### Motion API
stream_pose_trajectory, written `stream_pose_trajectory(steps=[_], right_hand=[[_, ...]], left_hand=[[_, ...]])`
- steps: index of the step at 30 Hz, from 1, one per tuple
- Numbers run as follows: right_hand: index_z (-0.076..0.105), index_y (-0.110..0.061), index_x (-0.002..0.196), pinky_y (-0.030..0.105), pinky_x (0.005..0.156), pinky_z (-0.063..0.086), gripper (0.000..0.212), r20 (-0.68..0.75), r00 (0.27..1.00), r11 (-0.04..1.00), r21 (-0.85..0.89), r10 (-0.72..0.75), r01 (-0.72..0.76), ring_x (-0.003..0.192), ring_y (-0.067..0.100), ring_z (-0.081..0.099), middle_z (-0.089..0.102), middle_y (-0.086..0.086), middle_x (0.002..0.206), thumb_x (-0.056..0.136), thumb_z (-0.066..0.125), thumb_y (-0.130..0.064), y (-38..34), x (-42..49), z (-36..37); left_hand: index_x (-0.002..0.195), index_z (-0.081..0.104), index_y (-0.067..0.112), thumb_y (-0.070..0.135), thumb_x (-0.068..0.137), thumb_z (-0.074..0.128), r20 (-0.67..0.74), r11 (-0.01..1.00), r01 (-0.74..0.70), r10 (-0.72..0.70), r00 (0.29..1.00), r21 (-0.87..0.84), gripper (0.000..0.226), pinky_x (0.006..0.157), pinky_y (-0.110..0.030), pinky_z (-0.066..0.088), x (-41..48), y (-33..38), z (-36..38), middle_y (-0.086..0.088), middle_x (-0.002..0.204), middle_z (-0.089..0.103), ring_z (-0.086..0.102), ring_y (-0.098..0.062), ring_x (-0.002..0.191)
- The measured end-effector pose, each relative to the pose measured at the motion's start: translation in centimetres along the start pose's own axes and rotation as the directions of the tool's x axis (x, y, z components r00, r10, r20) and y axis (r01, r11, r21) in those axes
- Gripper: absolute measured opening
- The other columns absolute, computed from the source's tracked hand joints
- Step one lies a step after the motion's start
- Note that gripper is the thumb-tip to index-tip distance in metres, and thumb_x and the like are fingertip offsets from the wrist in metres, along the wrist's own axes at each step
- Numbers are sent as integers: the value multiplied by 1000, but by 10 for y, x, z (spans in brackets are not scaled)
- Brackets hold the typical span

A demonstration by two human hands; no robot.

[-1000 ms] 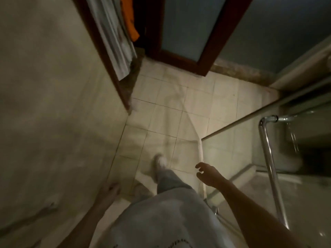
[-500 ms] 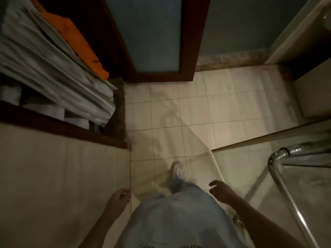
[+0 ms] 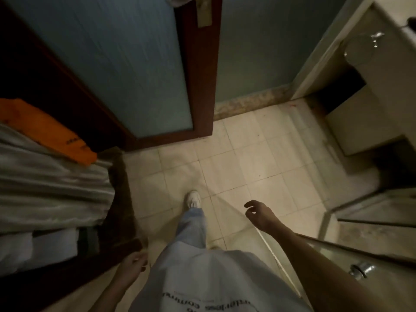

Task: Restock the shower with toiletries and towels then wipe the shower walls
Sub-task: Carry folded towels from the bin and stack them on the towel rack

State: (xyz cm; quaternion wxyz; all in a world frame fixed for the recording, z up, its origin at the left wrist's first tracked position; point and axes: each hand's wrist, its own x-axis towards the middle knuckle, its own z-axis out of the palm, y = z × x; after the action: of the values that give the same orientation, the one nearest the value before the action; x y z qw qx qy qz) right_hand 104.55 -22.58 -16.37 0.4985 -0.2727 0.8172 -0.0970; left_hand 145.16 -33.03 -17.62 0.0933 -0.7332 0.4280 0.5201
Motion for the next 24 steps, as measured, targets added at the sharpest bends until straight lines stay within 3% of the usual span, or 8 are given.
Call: stream_pose_trajectory(steps=[3,8,14,17,20,24], right_hand=[[60,-16,130,28,86,49,35,-35,988,987,72,148,-145,104,22,65,67,6,122,96,53,-19,1,13,-20],[61,-19,127,24,75,42,31,-78,941,928,213,329,-306,91,16,58,69,5,121,97,58,-26,4,17,-40],[60,-9,131,28,87,47,36,-49,863,787,437,504,-435,100,19,59,65,12,127,95,55,-13,11,13,-31],[58,-10,133,29,97,47,40,34,842,734,472,539,-489,113,20,61,63,8,131,94,57,-16,23,17,-28],[58,-11,134,26,87,46,41,55,824,664,563,564,-492,102,17,60,64,5,121,93,59,-17,40,32,-51],[60,-15,131,26,80,45,37,31,807,603,647,590,-466,97,22,62,67,9,121,95,57,-21,69,62,-104]], left_hand=[[94,69,4,8,99,55,75,997,-17,12,997,71,15,66,-29,43,48,78,-16,-17,87,67,60,-28,80],[108,65,16,17,98,58,161,957,-208,177,971,202,12,80,-33,50,95,232,-10,-6,97,69,64,-22,90],[103,63,9,4,97,59,350,842,-458,353,867,285,9,70,-29,49,117,400,41,-11,89,67,64,-25,81],[97,65,11,1,96,59,409,761,-541,393,824,359,12,61,-18,49,119,456,75,-9,84,67,63,-24,79],[99,65,6,-2,96,58,447,691,-573,385,807,440,11,49,-7,44,121,499,111,-6,77,64,59,-23,74],[110,68,2,6,98,59,471,643,-559,329,819,524,15,60,-21,47,127,544,156,-10,86,68,63,-25,82]])
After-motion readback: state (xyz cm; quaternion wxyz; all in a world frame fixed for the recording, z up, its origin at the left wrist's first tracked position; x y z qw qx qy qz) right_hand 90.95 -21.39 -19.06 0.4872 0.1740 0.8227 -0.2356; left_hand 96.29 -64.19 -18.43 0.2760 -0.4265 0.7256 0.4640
